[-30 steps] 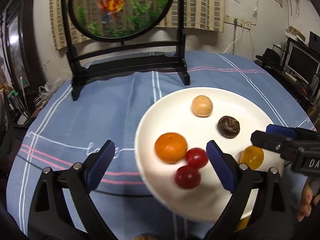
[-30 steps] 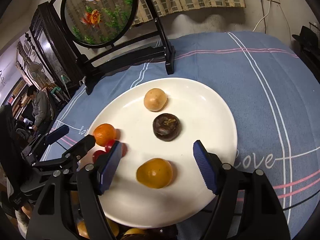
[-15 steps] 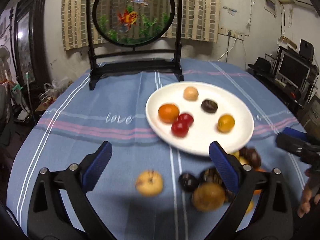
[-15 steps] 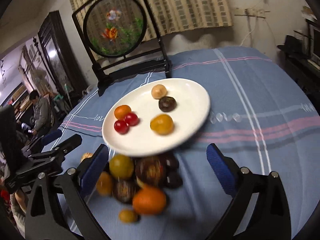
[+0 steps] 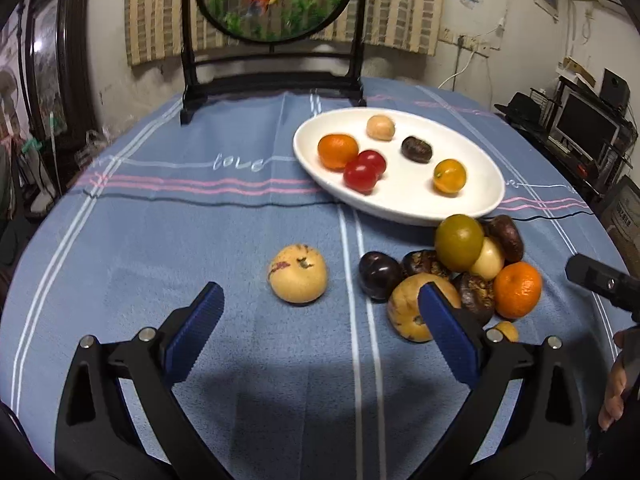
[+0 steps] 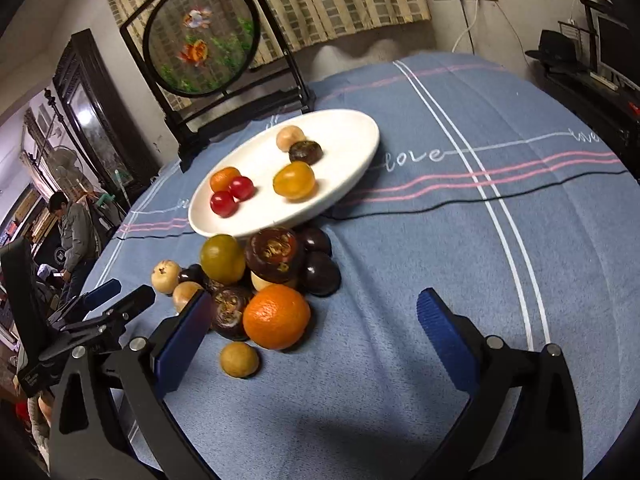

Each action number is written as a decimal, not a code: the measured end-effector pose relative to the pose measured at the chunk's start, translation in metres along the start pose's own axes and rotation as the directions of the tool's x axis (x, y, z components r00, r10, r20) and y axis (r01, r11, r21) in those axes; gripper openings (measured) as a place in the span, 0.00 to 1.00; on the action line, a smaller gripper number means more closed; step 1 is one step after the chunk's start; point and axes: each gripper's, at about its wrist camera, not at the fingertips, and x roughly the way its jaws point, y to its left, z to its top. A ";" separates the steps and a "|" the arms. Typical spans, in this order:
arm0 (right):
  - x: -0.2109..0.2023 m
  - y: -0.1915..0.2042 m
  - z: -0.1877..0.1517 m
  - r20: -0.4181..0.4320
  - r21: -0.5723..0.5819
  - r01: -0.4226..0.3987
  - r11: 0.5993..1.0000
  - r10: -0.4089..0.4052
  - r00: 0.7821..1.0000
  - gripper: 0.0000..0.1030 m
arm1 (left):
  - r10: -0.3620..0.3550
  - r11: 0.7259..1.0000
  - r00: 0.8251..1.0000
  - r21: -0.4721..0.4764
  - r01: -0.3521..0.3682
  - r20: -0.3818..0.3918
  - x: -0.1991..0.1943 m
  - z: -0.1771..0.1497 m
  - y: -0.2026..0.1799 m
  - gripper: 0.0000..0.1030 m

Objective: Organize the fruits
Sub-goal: 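Withdraw both open grippers from the plate toward the fruit pile, then grasp the pale speckled round fruit with the left gripper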

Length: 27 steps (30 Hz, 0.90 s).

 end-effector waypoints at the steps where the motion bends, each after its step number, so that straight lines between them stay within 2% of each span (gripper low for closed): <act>1: 0.001 0.000 0.000 -0.012 0.003 0.000 1.000 0.000 1.000 0.99 | 0.002 1.000 1.000 -0.008 -0.002 -0.013 0.003 0.000 0.003 0.96; 3: 0.002 0.000 -0.001 -0.022 0.007 -0.004 1.000 0.004 1.000 0.99 | 0.015 1.000 0.999 -0.021 -0.016 -0.031 0.008 0.001 0.006 0.96; 9: -0.002 0.001 -0.001 -0.006 -0.001 -0.020 1.000 0.020 1.000 0.99 | 0.101 0.994 0.995 -0.037 -0.102 -0.021 0.020 0.009 0.016 0.96; 15: 0.000 0.000 -0.001 -0.013 0.008 -0.022 1.000 0.022 1.000 0.99 | 0.100 0.994 0.994 -0.046 -0.102 -0.046 0.028 0.010 0.019 0.95; 18: 0.002 0.001 -0.001 -0.020 0.008 -0.022 1.000 0.022 1.000 0.99 | 0.096 0.995 0.994 -0.014 -0.096 -0.044 0.032 0.011 0.014 0.89; 20: 0.002 0.001 -0.001 -0.020 0.010 -0.021 1.000 0.021 1.000 0.99 | 0.080 0.997 0.996 0.009 -0.079 -0.048 0.034 0.012 0.010 0.71; 21: 0.002 0.000 -0.001 -0.018 0.011 -0.019 1.000 0.019 1.000 0.99 | 0.070 0.997 0.996 0.017 -0.069 -0.060 0.038 0.012 0.008 0.67; 23: 0.002 0.000 -0.001 -0.017 0.012 -0.018 1.000 0.018 1.000 0.99 | 0.056 0.998 0.995 0.017 -0.054 -0.089 0.044 0.011 0.009 0.43; 25: 0.002 0.000 -0.001 -0.020 0.011 -0.022 1.000 0.022 1.000 0.99 | 0.030 1.000 0.992 0.001 -0.030 -0.124 0.051 0.010 0.011 0.40; 27: 0.002 0.000 -0.001 -0.020 0.009 -0.023 1.000 0.023 1.000 0.99 | 0.031 1.000 0.992 0.001 -0.031 -0.123 0.052 0.010 0.011 0.40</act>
